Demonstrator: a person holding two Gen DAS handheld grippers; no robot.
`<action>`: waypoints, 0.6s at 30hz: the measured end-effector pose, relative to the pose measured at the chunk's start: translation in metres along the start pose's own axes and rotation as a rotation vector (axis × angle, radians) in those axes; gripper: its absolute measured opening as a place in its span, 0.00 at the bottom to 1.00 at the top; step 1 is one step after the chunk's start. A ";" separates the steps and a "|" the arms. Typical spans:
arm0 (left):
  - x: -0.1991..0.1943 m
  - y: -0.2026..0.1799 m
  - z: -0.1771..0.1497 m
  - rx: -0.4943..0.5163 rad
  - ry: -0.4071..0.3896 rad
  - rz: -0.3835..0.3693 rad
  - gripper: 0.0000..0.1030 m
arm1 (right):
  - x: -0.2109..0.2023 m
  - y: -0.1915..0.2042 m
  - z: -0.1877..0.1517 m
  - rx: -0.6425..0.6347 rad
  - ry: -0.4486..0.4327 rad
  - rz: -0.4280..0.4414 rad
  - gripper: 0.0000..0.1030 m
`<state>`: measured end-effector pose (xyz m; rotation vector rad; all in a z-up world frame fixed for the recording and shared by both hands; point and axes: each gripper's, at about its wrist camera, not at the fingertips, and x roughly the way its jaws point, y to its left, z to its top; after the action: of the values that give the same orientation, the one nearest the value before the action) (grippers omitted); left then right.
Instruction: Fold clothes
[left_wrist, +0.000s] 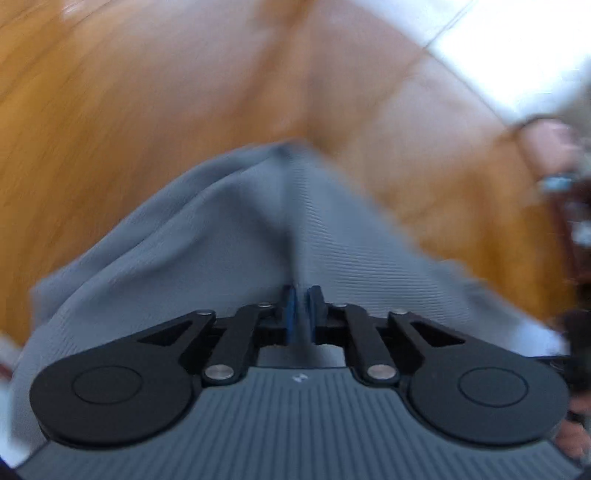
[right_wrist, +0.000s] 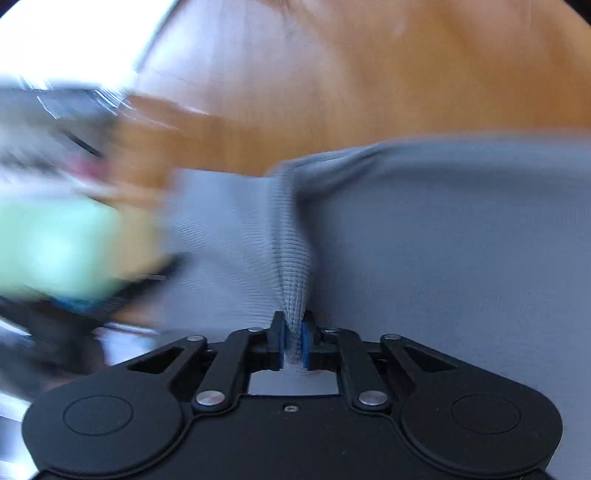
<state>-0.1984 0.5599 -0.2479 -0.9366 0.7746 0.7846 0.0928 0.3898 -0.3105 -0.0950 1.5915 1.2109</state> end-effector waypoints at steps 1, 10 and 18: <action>-0.004 0.005 -0.005 -0.012 -0.001 0.045 0.20 | -0.003 0.006 -0.003 -0.077 -0.025 -0.084 0.15; -0.094 0.081 -0.052 -0.219 -0.110 0.201 0.55 | -0.040 0.067 -0.086 -0.746 -0.372 -0.470 0.47; -0.116 0.115 -0.083 -0.465 -0.152 0.176 0.63 | -0.006 0.131 -0.114 -1.032 -0.333 -0.241 0.64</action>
<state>-0.3707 0.5016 -0.2273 -1.2152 0.5540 1.2085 -0.0610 0.3669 -0.2333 -0.6807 0.5315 1.6330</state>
